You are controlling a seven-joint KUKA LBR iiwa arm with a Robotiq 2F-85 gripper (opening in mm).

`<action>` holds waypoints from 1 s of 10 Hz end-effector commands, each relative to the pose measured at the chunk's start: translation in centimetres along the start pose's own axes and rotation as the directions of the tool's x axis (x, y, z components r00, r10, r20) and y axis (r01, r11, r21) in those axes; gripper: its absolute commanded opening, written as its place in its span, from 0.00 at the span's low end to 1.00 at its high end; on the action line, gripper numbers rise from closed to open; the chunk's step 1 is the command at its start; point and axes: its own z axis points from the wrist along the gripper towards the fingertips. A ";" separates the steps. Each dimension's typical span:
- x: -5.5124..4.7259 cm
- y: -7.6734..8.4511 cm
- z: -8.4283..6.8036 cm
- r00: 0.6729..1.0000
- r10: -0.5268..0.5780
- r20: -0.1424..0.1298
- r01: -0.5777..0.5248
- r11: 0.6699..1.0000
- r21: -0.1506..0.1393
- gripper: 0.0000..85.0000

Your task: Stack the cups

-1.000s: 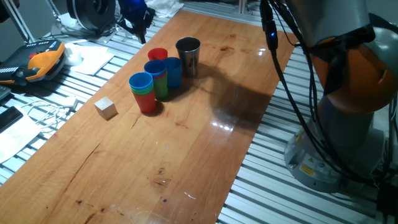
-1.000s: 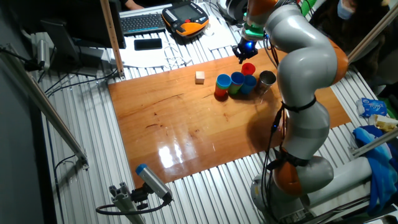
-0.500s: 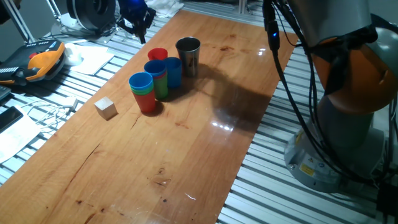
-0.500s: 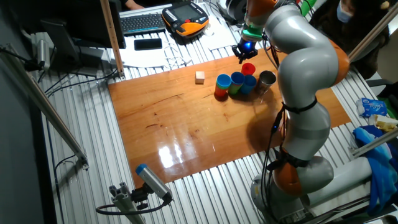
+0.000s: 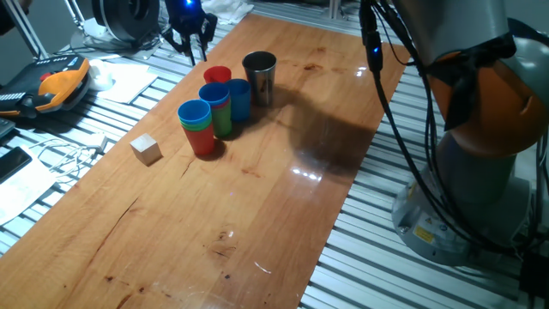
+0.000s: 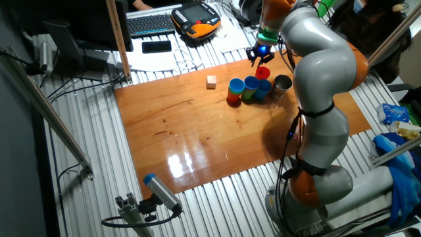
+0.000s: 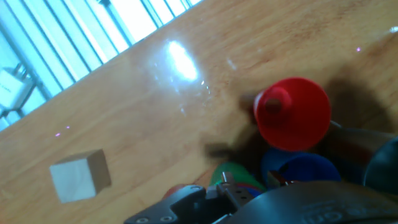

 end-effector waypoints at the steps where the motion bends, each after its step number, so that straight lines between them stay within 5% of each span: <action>1: -0.5 -0.1 0.6 1.000 0.000 0.013 0.000 1.000 0.003 0.40; 3: -1.3 -0.2 1.7 0.999 0.029 0.025 -0.029 1.000 0.001 0.40; 10: -2.9 -0.9 4.6 0.997 0.074 0.031 -0.076 0.994 0.076 0.40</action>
